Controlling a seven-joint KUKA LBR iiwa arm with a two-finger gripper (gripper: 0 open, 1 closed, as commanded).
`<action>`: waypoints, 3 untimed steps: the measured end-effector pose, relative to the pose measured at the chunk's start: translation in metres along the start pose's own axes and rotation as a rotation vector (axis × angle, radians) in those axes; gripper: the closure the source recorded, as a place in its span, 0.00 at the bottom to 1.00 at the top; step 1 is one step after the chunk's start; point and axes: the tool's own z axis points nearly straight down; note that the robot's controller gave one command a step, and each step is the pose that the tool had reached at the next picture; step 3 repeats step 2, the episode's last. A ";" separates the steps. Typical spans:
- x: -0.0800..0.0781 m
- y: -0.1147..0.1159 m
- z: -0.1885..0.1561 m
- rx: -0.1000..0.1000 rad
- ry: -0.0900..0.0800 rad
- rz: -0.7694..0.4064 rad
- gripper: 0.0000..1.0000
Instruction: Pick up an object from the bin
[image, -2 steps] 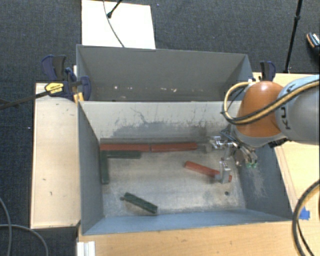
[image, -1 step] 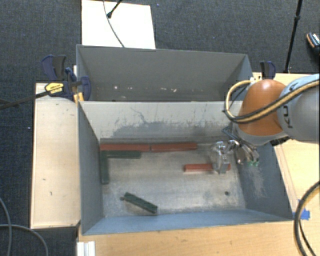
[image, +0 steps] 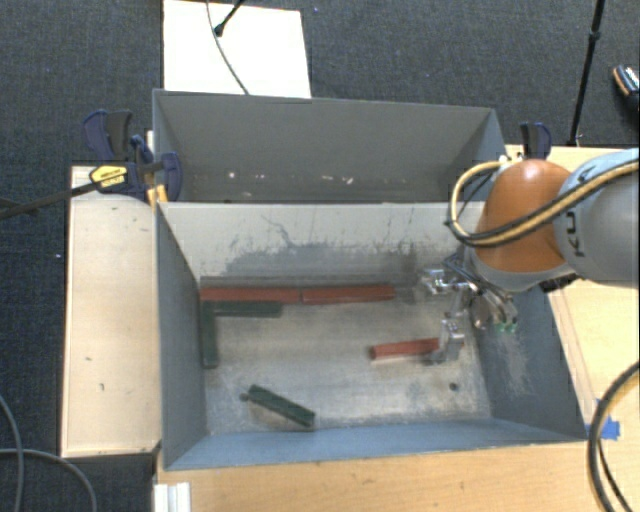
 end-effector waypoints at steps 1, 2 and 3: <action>0.000 0.000 0.000 0.000 0.001 -0.003 1.00; 0.004 0.051 -0.151 0.001 -0.008 -0.106 1.00; 0.004 0.051 -0.151 0.001 -0.008 -0.106 1.00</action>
Offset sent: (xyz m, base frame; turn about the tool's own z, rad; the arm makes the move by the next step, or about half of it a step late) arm 0.0000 0.0000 0.0000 0.0000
